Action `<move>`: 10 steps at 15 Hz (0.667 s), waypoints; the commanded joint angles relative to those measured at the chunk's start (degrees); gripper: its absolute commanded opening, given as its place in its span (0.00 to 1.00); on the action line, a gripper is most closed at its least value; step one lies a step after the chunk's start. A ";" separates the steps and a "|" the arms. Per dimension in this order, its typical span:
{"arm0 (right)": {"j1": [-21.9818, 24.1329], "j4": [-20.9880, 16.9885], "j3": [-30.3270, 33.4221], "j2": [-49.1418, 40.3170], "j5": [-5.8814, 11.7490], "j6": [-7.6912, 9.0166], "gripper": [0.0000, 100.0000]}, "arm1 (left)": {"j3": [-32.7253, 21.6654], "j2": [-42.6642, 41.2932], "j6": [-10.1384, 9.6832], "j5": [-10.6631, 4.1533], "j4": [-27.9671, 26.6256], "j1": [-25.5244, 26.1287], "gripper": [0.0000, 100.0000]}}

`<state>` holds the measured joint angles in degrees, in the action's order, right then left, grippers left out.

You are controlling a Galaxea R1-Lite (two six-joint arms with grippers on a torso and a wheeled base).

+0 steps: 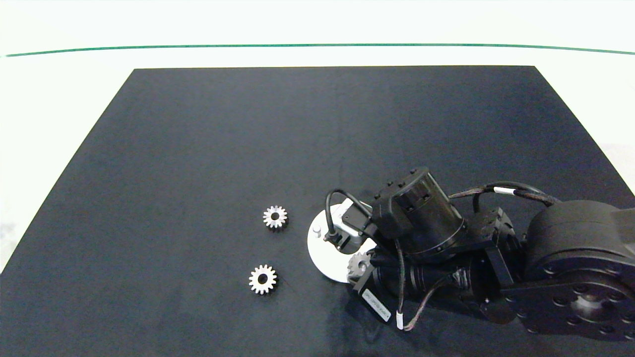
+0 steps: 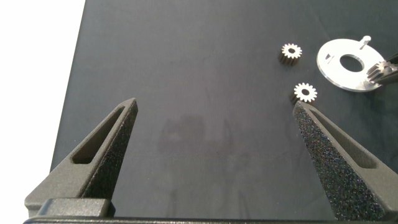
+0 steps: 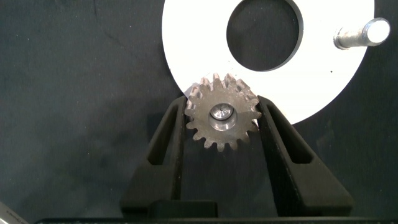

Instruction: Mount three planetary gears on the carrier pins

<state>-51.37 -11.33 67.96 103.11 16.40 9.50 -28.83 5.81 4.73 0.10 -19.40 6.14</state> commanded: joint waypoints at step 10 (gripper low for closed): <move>-2.42 -0.54 -4.77 -17.33 4.17 0.26 1.00 | 0.00 0.07 0.02 -0.10 -0.03 0.01 1.00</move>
<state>-53.16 -11.81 66.26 93.57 18.16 9.78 -28.96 5.81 4.73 0.02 -19.35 6.12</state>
